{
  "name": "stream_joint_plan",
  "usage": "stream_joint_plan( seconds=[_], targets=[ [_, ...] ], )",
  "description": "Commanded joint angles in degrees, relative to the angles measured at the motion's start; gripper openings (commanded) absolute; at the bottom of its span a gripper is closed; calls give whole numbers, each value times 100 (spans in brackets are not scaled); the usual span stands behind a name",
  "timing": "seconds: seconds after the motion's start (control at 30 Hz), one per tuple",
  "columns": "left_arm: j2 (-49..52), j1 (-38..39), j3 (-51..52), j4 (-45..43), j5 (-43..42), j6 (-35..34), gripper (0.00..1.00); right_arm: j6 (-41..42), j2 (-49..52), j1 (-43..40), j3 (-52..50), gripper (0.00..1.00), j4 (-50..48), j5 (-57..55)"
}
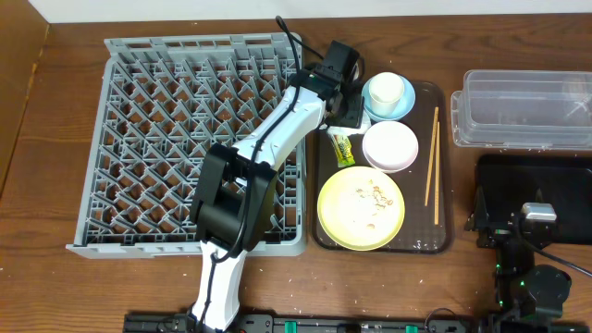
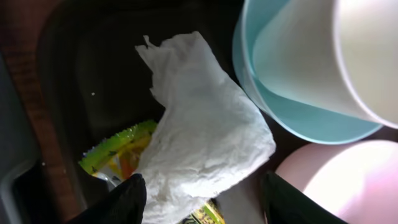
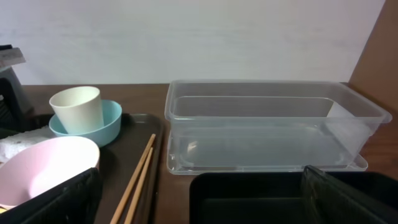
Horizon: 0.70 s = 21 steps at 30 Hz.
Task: Sort waste into correct bins and load items into the dishwasher
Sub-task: 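Grasp the crumpled white tissue with the left gripper and lift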
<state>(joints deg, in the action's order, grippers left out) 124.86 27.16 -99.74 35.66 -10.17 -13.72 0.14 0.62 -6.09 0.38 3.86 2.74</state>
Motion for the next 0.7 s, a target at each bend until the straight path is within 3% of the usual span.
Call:
stream_joint_plan(
  seconds=[0.0, 0.4, 0.67],
  targets=[
    [116, -17, -61, -44, 83, -11, 61, -63, -31, -37, -4, 99, 26, -33],
    [385, -17, 15, -48, 83, -13, 61, -63, -31, -37, -4, 99, 26, -33],
    [385, -17, 15, -52, 81, -13, 28, -63, -31, -37, -4, 99, 26, -33]
  ],
)
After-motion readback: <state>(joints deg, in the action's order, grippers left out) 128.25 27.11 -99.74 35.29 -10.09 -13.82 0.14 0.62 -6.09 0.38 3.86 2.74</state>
